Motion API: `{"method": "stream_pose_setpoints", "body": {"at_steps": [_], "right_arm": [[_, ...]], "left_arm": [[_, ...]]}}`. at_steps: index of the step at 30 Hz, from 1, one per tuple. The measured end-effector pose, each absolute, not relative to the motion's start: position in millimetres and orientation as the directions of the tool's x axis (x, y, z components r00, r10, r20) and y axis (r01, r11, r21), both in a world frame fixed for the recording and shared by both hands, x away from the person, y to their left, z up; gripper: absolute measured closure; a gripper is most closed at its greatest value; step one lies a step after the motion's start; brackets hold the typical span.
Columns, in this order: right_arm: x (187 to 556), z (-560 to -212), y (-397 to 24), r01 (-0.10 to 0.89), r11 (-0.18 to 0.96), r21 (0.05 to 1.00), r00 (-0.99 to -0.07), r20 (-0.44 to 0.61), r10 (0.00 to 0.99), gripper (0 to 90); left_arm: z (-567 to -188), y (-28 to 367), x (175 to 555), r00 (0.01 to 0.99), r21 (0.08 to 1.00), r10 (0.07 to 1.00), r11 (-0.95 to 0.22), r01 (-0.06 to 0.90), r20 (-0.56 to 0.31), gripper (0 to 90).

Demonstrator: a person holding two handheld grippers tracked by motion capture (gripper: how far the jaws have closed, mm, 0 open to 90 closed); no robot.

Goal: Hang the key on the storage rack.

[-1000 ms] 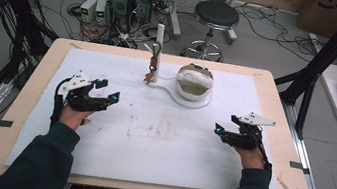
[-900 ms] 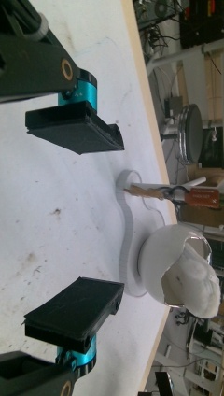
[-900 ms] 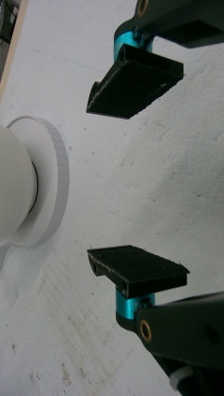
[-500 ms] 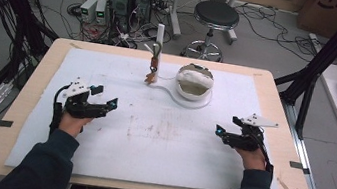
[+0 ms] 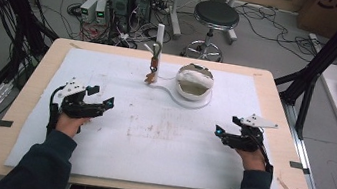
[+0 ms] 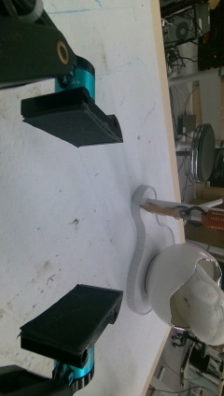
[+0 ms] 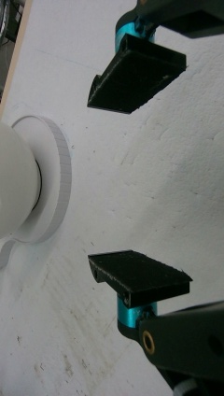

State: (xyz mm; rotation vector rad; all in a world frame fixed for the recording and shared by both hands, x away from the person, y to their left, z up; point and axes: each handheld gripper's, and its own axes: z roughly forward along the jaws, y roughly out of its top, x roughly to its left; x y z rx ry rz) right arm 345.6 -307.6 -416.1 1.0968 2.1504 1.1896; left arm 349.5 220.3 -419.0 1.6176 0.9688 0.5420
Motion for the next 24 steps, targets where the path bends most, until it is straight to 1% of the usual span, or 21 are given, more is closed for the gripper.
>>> {"method": "stream_pose_setpoints", "body": {"at_steps": [24], "right_arm": [[348.0, -416.8, -308.2, 0.434, 0.304, 0.848, -0.575, 0.001, 0.818, 21.8]], "left_arm": [[-421.4, 223.6, 350.5, 0.559, 0.946, 0.818, -0.056, 0.318, -0.139, 20.8]]}}
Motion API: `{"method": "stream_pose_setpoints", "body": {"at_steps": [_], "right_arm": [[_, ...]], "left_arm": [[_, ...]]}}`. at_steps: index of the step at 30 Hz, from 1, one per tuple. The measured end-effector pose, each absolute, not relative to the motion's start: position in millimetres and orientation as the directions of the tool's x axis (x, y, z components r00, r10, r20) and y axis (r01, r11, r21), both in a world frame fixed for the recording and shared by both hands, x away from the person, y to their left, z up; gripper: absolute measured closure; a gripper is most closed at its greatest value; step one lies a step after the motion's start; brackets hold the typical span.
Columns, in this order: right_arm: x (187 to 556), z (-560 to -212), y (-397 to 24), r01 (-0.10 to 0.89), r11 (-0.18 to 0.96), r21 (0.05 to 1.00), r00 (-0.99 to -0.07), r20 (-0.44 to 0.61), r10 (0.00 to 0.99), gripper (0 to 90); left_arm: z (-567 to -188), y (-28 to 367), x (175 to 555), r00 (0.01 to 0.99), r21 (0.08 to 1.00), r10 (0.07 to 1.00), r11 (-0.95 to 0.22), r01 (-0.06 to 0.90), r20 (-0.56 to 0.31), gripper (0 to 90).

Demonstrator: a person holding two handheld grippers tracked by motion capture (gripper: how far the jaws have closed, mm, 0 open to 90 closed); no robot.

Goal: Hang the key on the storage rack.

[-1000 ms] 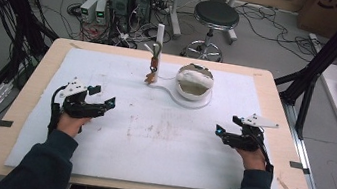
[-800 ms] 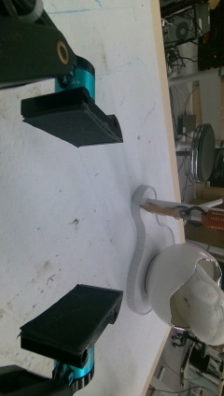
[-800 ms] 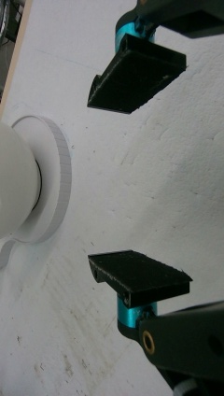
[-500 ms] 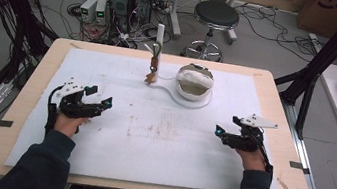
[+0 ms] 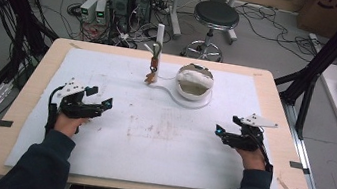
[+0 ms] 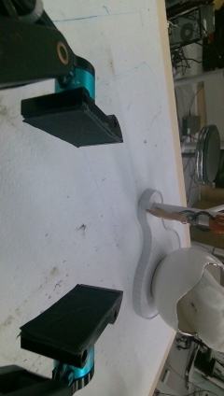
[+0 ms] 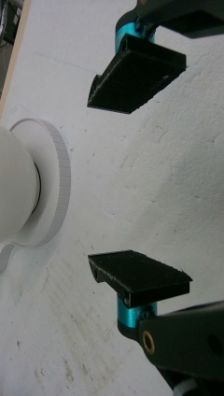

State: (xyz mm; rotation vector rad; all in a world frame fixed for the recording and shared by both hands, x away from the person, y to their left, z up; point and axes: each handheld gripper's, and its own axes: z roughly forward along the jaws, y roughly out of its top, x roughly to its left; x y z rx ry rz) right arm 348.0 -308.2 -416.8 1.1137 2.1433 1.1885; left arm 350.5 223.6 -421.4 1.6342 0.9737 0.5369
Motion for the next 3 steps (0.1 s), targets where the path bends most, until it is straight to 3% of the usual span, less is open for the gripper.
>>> {"method": "stream_pose_setpoints", "body": {"at_steps": [3], "right_arm": [[348.9, -417.2, -308.6, 0.434, 0.305, 0.848, -0.577, 0.001, 0.817, 21.8]], "left_arm": [[-421.8, 223.9, 350.7, 0.554, 0.946, 0.821, -0.054, 0.319, -0.140, 20.8]]}}
